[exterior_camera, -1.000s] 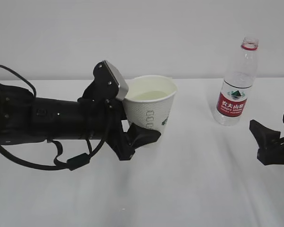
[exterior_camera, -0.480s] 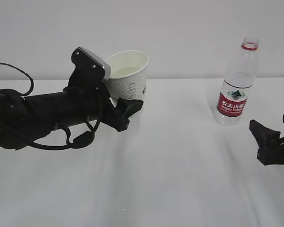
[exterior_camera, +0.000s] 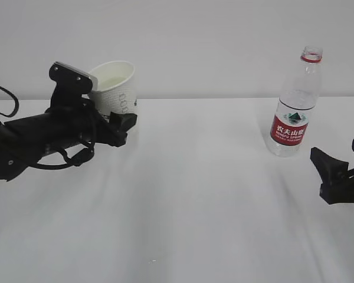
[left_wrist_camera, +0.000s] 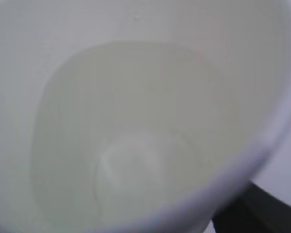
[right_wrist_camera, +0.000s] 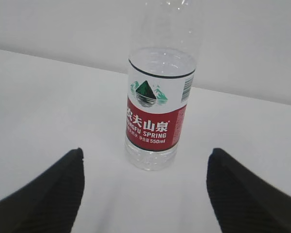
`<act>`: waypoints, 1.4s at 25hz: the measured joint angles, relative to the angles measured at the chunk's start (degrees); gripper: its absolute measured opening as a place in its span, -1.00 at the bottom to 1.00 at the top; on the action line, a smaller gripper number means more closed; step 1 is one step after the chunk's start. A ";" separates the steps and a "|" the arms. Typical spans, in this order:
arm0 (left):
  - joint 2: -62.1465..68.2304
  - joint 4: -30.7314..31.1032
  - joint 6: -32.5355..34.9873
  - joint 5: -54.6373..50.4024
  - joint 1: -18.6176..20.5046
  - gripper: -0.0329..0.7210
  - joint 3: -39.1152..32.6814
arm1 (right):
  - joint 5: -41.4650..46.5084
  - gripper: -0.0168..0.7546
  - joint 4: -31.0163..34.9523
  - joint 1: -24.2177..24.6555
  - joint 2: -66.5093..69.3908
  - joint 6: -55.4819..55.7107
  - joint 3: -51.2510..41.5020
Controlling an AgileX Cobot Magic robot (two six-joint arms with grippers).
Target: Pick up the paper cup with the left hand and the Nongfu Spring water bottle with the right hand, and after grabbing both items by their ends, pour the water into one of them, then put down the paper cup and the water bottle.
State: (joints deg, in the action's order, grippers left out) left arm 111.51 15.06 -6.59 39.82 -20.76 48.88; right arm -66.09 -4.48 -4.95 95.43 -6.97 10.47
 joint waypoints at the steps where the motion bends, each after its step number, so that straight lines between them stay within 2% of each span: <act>1: 0.38 0.00 0.09 0.25 0.92 0.41 0.00 | 0.00 0.57 0.00 0.00 0.00 0.00 0.21; 9: 3.56 -6.37 1.40 2.33 6.53 0.41 0.00 | 0.00 0.57 -1.60 0.00 0.00 0.00 0.28; 14: 6.19 -14.58 6.59 4.27 7.77 0.41 0.00 | 0.00 0.57 -1.98 0.00 0.00 0.00 0.28; 22: 10.22 -24.11 10.20 8.40 8.03 0.41 0.00 | 0.00 0.57 -2.66 0.00 0.00 -0.11 0.28; 35: 12.83 -26.02 10.99 11.16 8.03 0.41 -1.14 | 0.00 0.57 -4.49 0.00 0.00 -0.11 0.28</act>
State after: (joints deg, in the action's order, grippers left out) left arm 124.34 -10.96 4.40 50.98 -12.73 47.75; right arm -66.09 -8.97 -4.95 95.43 -7.08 10.74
